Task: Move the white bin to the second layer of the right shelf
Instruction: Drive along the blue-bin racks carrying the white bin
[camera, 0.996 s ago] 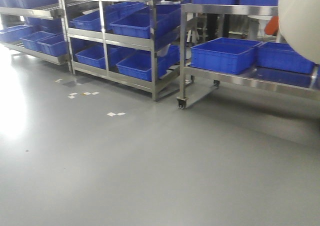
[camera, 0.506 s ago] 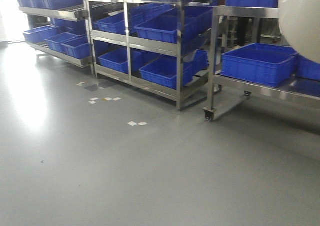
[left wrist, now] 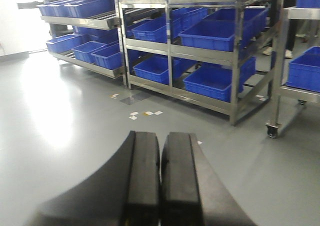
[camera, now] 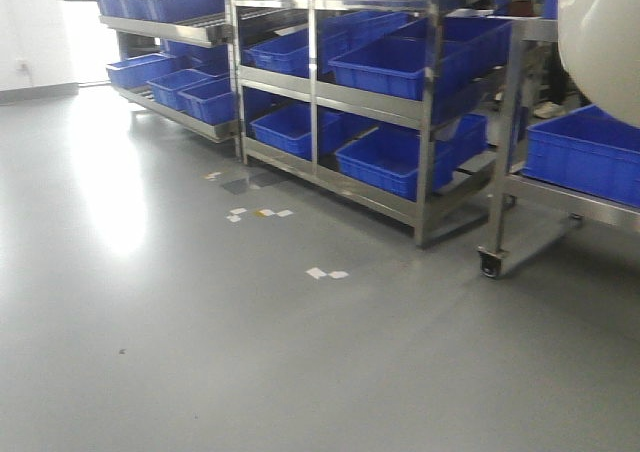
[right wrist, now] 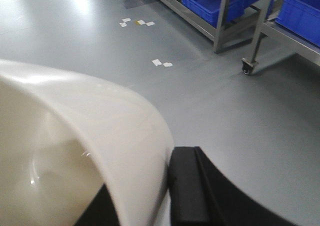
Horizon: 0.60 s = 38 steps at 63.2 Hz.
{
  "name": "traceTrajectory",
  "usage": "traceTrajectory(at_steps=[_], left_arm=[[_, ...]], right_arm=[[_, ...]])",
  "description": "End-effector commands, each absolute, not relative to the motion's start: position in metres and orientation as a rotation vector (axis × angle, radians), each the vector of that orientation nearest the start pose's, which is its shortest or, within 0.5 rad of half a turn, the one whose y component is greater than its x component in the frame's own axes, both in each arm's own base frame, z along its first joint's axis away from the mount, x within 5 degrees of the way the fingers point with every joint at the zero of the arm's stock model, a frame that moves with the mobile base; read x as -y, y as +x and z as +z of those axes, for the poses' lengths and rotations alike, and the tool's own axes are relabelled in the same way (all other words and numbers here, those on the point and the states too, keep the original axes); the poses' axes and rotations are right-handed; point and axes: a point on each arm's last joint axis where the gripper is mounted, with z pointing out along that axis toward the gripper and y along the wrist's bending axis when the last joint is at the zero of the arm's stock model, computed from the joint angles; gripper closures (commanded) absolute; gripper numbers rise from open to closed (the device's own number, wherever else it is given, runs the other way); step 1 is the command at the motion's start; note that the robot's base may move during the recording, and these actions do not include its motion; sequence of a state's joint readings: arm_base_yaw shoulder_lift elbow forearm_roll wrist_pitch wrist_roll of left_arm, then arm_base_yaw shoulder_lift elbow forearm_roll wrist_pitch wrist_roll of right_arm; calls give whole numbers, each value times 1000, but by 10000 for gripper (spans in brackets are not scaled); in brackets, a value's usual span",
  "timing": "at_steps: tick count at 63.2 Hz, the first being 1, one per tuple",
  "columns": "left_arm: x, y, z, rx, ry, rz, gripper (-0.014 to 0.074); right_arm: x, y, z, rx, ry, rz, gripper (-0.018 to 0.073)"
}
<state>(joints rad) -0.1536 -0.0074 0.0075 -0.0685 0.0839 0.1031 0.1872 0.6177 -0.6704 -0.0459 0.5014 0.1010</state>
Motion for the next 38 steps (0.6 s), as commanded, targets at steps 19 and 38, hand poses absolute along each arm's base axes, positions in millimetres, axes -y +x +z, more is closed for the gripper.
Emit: traceTrajectory(at_steps=[19, 38], left_arm=[[9, 56, 199, -1501, 139, -107, 512], [9, 56, 199, -1501, 139, -107, 512]], right_arm=[[-21, 122, 363, -1792, -99, 158, 502], [-21, 122, 363, -1792, -99, 158, 502]])
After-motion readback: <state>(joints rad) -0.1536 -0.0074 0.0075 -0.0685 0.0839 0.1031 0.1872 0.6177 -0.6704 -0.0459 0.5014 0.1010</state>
